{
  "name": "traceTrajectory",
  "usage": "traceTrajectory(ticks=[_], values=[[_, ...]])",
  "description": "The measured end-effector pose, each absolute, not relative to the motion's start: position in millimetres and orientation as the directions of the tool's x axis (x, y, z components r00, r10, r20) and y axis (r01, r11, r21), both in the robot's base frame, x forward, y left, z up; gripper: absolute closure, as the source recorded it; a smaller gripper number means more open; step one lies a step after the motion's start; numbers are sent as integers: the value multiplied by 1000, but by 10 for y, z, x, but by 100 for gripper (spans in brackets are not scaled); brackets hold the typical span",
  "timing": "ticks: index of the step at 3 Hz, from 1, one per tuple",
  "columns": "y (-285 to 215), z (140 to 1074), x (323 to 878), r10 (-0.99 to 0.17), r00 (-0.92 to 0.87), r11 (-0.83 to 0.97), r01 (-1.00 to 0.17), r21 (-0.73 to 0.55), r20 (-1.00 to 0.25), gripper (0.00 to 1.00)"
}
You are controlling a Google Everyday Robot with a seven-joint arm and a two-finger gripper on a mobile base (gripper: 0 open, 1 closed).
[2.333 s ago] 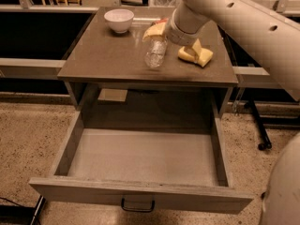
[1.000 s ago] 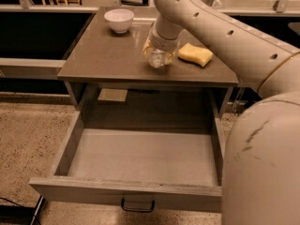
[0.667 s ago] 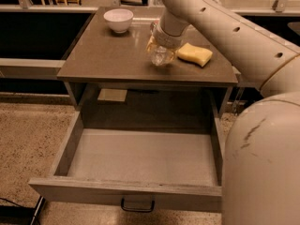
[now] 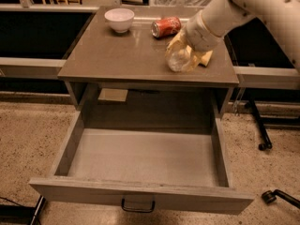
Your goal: Place water bottle into top drawer
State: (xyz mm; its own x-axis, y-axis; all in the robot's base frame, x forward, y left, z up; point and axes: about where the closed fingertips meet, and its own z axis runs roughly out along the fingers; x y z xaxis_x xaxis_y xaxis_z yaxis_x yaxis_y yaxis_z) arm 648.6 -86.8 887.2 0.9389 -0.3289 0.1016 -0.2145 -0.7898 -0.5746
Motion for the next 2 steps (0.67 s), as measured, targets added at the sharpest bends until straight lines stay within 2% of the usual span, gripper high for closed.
traceTrajectory(ticks=[1,2], values=[[-1003,8738,5793,-319,948,-748,-238,-619,20,100],[-1350,8388,5495,-363,930,-744,-320,-586,-46,100]])
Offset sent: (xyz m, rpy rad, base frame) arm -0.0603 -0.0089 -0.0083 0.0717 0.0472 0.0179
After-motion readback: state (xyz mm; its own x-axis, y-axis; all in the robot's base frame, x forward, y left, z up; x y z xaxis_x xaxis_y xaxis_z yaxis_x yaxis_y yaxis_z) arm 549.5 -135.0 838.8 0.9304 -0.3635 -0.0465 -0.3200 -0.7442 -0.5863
